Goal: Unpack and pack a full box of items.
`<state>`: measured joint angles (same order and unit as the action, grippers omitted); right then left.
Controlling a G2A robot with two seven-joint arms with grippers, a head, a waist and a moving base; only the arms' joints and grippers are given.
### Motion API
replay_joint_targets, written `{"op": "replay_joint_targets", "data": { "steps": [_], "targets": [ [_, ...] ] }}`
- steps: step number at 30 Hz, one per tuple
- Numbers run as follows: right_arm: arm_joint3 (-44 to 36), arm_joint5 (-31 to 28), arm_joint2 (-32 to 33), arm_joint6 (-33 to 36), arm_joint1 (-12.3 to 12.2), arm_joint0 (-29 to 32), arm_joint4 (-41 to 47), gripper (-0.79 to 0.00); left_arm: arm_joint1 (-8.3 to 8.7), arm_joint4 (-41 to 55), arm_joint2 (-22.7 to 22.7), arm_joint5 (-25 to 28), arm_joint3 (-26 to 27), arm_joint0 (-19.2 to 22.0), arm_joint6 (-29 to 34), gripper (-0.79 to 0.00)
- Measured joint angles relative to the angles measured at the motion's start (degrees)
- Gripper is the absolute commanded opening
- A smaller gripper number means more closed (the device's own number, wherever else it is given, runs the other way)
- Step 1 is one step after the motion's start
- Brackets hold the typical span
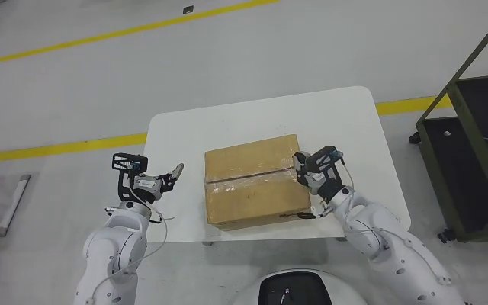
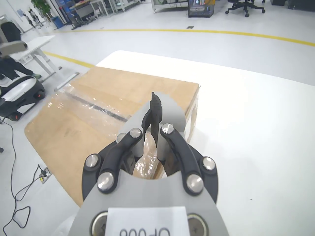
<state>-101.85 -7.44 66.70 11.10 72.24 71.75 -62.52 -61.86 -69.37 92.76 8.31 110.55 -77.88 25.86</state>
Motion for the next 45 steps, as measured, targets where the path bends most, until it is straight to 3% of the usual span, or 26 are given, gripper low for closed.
{"op": "replay_joint_targets", "data": {
  "steps": [5, 12, 20, 28, 45],
  "targets": [
    [1.2, -4.6, -5.9, 1.0, 1.1, -5.6, 0.0, -0.785, 0.00, 0.0, 0.0, 0.0, 0.0, 0.0, 0.0, 0.000],
    [13.9, -7.4, -20.8, -1.1, 5.4, -19.6, -1.4, -0.785, 0.00, 0.0, 0.0, 0.0, 0.0, 0.0, 0.0, 0.000],
    [27.2, -7.8, -28.5, -3.2, 9.7, -27.4, 1.3, -0.785, 0.00, 0.0, 0.0, 0.0, 0.0, 0.0, 0.0, 0.000],
    [28.9, -7.4, -28.0, -4.5, 10.2, -25.4, 0.8, -0.785, 0.00, 0.0, 0.0, 0.0, 0.0, 0.0, 0.0, 0.000],
    [16.6, -5.9, -15.7, 0.0, 6.0, -12.5, -3.8, -0.785, 0.00, 0.0, 0.0, 0.0, 0.0, 0.0, 0.0, 0.000]
  ]
}}
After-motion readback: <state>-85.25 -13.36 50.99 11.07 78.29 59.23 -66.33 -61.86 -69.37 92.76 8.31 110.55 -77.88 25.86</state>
